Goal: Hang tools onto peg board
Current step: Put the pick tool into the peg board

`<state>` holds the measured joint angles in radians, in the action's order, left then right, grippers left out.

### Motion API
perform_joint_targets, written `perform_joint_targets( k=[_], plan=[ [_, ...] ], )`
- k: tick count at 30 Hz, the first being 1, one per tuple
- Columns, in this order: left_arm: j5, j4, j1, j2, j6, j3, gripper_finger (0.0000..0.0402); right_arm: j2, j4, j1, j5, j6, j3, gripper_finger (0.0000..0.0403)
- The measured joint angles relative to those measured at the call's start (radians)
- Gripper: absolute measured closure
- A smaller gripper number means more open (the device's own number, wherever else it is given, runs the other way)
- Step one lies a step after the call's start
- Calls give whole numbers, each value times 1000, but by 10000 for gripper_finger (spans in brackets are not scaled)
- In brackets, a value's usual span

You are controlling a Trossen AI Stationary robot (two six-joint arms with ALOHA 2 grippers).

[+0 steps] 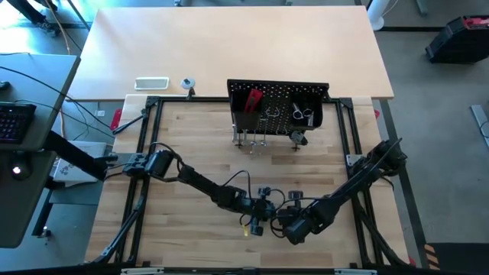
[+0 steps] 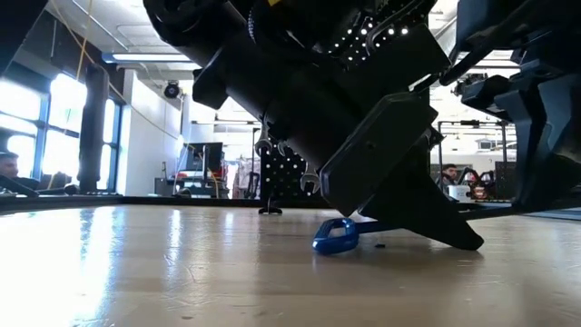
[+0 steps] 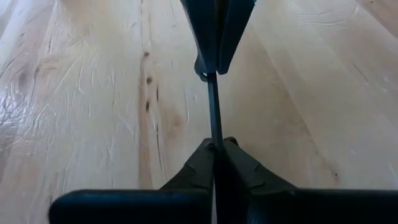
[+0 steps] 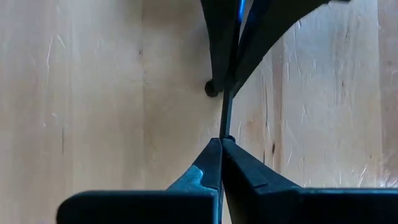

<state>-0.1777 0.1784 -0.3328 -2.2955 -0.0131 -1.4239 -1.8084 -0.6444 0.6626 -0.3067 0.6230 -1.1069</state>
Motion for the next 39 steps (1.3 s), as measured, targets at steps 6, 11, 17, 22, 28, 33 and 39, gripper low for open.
perform_joint_targets(
  k=[6, 11, 17, 22, 28, 33, 39],
  plan=[
    [3, -8, 0, 0, -9, 0, 400, 0, 31, 7, 23, 18, 1, 342],
    [-4, -24, -2, 10, -15, 0, 400, 0, 65, 3, 32, 40, 1, 276],
    [-30, -82, -14, 36, -45, -6, 401, 0, 80, -14, 61, 50, 1, 281],
    [-37, -134, -26, 37, -68, -42, 401, 0, 131, -26, 63, 26, 2, 344],
    [-36, -145, -42, 37, -84, -65, 401, -3, 178, -41, 120, 6, 3, 399],
    [-43, -148, -46, 38, -84, -66, 401, -4, 202, -38, 120, -4, 3, 387],
    [-75, -144, -56, 44, -86, -66, 401, -4, 215, -37, 106, 19, 3, 324]
  ],
)
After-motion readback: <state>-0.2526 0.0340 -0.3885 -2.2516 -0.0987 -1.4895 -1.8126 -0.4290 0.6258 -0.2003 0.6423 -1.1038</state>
